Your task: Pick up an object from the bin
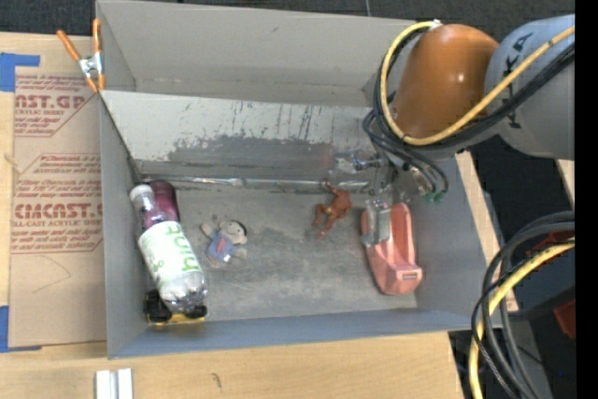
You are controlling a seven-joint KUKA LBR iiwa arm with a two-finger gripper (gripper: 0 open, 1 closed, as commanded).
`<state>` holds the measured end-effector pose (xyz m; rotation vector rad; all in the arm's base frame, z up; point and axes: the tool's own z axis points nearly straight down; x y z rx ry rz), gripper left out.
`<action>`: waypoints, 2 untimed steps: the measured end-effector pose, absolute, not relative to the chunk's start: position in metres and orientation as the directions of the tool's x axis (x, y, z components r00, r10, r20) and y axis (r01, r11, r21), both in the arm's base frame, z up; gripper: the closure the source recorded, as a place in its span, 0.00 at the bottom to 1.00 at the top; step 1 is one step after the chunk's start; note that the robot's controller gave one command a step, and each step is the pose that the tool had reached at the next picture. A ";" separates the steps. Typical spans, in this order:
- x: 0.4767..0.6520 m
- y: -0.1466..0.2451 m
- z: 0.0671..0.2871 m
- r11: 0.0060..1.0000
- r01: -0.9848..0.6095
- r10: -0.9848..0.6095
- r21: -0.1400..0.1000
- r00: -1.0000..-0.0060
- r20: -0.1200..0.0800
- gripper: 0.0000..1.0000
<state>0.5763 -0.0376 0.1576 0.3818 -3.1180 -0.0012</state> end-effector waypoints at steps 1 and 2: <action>0.577 -0.038 0.155 0.984 -0.181 -0.181 0.001 -0.984 -0.003 0.00; 0.592 -0.044 0.078 0.984 -0.180 -0.180 0.000 -0.984 -0.007 0.00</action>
Offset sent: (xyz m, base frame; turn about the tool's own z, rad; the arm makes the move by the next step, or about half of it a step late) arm 0.0163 -0.0090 -0.0876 0.0614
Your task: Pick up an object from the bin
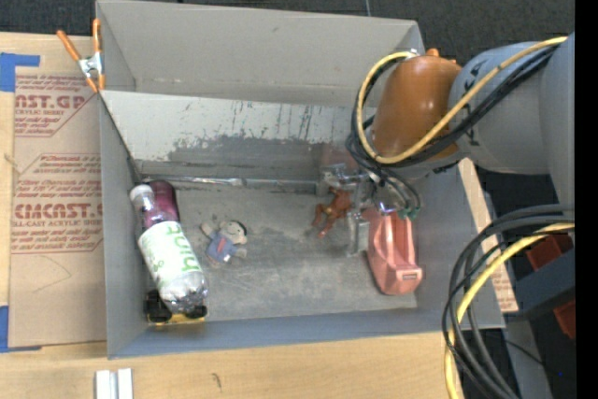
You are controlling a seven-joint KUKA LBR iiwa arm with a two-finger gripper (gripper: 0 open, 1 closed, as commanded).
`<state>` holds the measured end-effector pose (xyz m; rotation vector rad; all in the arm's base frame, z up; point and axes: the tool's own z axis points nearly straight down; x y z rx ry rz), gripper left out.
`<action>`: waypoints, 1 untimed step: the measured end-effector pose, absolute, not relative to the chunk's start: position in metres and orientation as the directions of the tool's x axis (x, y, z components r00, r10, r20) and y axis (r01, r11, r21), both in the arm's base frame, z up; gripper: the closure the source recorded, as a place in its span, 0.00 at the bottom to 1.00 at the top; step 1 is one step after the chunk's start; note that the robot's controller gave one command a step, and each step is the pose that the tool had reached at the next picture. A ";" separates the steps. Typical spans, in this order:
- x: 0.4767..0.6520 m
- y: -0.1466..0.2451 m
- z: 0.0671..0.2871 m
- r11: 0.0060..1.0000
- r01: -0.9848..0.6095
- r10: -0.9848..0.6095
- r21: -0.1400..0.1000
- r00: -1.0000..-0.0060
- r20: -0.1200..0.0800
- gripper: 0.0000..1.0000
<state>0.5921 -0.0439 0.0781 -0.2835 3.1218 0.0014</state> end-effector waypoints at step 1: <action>0.594 -0.044 0.061 0.954 -0.299 -0.299 -0.003 -0.954 -0.009 1.00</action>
Offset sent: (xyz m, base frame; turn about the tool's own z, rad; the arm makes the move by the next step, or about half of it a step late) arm 0.0000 0.0000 0.0000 0.0000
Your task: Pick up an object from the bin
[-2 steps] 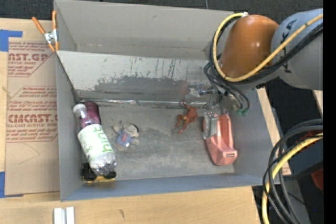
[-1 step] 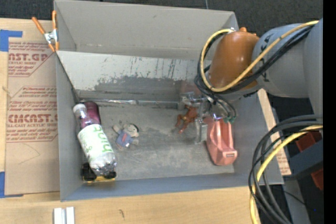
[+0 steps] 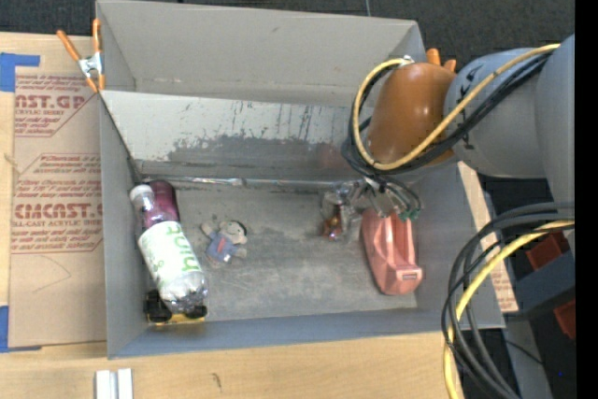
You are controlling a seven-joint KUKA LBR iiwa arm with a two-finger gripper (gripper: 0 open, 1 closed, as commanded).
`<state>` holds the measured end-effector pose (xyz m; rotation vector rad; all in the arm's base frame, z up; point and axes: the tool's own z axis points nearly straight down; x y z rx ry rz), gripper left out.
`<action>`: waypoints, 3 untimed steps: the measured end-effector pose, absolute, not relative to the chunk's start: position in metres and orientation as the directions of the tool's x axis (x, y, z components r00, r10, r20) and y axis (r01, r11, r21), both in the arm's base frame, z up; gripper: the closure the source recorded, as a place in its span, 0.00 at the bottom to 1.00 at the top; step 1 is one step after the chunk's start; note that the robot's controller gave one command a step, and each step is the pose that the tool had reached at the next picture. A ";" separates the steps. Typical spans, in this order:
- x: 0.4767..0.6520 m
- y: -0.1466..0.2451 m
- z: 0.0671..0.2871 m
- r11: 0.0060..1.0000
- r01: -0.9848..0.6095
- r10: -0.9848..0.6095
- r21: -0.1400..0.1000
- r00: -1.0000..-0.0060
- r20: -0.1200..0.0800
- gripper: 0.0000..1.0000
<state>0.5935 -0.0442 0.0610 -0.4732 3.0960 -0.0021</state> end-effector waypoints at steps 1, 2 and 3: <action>0.593 -0.044 0.062 0.949 -0.315 -0.315 -0.003 -0.949 -0.009 1.00; 0.592 -0.044 0.065 0.946 -0.324 -0.324 -0.002 -0.946 -0.006 1.00; 0.592 -0.044 0.072 0.949 -0.316 -0.316 0.000 -0.949 -0.004 1.00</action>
Offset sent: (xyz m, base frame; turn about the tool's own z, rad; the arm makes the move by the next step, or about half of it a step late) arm 0.0000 -0.0001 0.0260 0.0000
